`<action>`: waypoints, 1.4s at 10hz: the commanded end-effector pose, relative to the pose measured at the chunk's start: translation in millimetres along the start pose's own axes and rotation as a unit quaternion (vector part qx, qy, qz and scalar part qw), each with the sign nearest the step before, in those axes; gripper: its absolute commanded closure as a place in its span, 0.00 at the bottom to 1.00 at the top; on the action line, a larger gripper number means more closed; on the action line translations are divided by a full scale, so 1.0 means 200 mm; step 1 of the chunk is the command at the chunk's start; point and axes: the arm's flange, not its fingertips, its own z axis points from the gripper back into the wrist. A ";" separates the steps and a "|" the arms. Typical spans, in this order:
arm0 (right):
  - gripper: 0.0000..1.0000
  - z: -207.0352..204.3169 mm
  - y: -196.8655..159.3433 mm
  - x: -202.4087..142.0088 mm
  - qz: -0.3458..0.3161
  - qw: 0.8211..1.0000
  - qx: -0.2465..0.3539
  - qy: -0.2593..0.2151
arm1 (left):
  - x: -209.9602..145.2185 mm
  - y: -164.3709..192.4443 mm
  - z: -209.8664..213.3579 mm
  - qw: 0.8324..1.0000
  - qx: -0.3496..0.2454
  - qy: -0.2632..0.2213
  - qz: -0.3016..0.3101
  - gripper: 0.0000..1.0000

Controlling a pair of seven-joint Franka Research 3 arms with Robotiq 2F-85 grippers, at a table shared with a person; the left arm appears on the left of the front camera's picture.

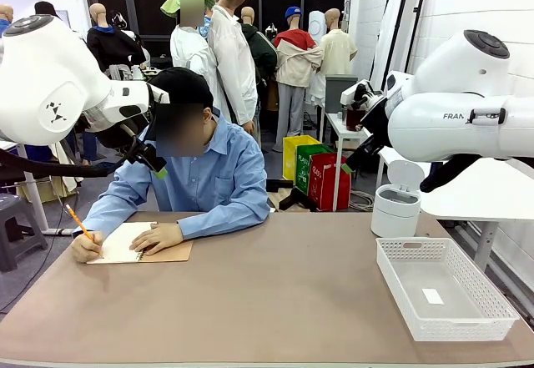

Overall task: Sort the paper based on its condition.
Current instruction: If a person hands you a paper, place it in the Organizing basket , and if it's crumpled, put it in the Trash can.

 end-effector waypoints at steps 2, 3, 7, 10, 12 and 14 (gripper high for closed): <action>0.00 0.01 0.00 0.01 0.000 1.000 0.002 0.003 | 0.00 0.00 0.01 1.000 -0.002 -0.002 -0.003 0.00; 0.00 0.01 0.00 0.01 0.000 1.000 0.002 0.003 | 0.00 0.00 0.01 1.000 -0.002 -0.002 -0.003 0.00; 0.00 0.01 0.00 0.01 0.000 1.000 0.002 0.003 | 0.00 0.00 0.01 1.000 -0.002 -0.002 -0.003 0.00; 0.00 0.01 0.00 0.01 0.000 1.000 0.002 0.003 | 0.00 0.00 0.01 1.000 -0.002 -0.002 -0.003 0.00; 0.00 0.01 0.00 0.01 0.000 1.000 0.002 0.003 | 0.00 0.00 0.01 1.000 -0.002 -0.002 -0.003 0.00; 0.00 0.01 0.00 0.01 0.000 1.000 0.002 0.003 | 0.00 0.00 0.01 1.000 -0.002 -0.002 -0.003 0.00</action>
